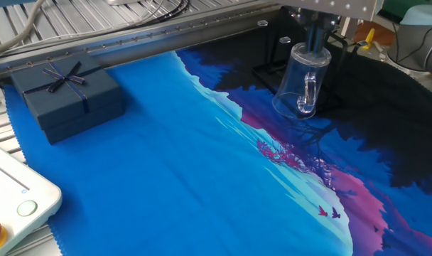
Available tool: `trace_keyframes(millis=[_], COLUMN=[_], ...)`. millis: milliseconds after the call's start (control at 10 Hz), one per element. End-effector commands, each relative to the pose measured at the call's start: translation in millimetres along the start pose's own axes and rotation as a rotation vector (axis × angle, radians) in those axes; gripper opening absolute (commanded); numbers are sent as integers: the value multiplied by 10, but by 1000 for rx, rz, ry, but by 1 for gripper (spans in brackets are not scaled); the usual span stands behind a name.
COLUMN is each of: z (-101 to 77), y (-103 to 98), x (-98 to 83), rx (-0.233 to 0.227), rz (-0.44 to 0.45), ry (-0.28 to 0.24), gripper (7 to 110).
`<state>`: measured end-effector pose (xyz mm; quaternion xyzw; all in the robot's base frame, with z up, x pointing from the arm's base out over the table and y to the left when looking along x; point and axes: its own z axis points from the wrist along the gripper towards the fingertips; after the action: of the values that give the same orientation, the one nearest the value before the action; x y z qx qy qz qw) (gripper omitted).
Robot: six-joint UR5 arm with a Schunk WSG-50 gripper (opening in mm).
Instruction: Take the cup off the cup rack
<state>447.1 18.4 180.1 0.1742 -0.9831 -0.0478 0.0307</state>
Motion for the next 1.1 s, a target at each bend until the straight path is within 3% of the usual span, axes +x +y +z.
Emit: trace_keyframes(millis=[0,100,200,300,400,500,700,900,1000], z=[101,49,31,28,13,-15,55,175,251], y=[69,85,99,-65,-173,-212,-245,-307,-363], x=[408,437,508,598,542,403,496,550,474], rx=[-36,-40,-57,-21,4,-3,-33,-21,7], rz=[-75,-86,-133,-187,-201,-205,-285,-273,-257], ry=[37,40,52,80,61,2,7,21,-17], gripper=[7,7,22,22,22,66,66,66,110])
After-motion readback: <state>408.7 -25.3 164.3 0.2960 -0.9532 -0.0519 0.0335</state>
